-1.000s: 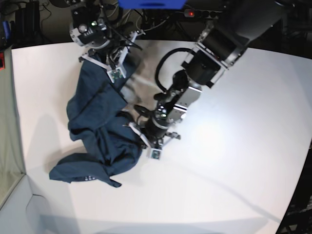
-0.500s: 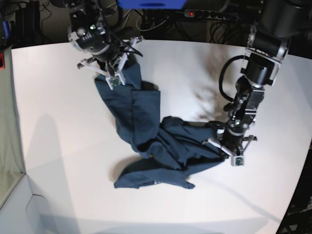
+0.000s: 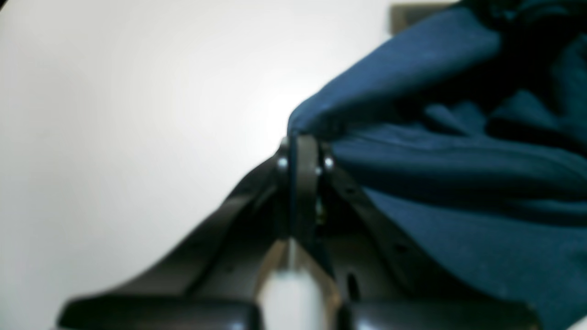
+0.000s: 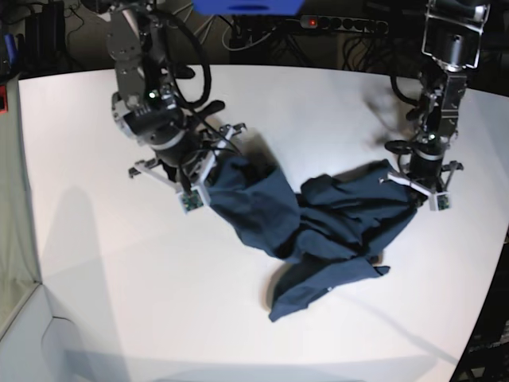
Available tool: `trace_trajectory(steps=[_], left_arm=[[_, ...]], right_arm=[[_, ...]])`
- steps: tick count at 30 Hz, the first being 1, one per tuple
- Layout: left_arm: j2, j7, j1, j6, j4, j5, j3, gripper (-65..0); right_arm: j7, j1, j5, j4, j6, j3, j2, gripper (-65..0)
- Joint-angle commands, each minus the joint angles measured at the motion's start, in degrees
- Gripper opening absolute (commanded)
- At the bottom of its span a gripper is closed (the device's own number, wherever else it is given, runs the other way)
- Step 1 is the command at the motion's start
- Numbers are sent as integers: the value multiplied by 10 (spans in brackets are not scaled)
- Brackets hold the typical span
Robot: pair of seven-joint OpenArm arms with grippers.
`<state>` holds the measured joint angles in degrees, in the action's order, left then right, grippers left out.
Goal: Layout the t-shirt on the table in an organized manner, then fold the t-shirt properly
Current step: 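Grasp a shirt corner with the left gripper and pull it away from the right gripper, then release and regrasp the shirt fabric with the right gripper, dragging it outward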
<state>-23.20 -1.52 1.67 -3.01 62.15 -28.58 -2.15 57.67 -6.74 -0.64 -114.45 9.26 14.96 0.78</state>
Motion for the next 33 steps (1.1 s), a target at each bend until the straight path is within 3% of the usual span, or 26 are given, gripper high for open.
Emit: trace_trajectory(steps=[1, 10, 15, 20, 24, 29, 33], left_arm=[[-8, 14, 4, 0, 10, 1, 10, -647], [-8, 14, -19, -1, 11, -3, 22, -647], [-6, 14, -19, -3, 11, -3, 22, -647], [-5, 14, -19, -3, 11, -3, 20, -646], [-5, 14, -20, -3, 11, -3, 20, -646], [-5, 14, -20, -3, 9, -3, 20, -646], [-4, 14, -23, -3, 10, -3, 20, -646]], right_arm=[[-9, 4, 2, -8, 3, -1, 1, -650], [-7, -21, 2, -8, 3, -26, 4, -650], [-7, -27, 4, -7, 3, -102, -3, -650], [-4, -38, 5, -6, 3, -118, 1, -648], [44, -37, 5, -6, 5, -118, 7, -522], [51, -39, 6, -8, 6, -118, 9, -336], [49, -33, 6, -11, 6, -120, 16, -287]])
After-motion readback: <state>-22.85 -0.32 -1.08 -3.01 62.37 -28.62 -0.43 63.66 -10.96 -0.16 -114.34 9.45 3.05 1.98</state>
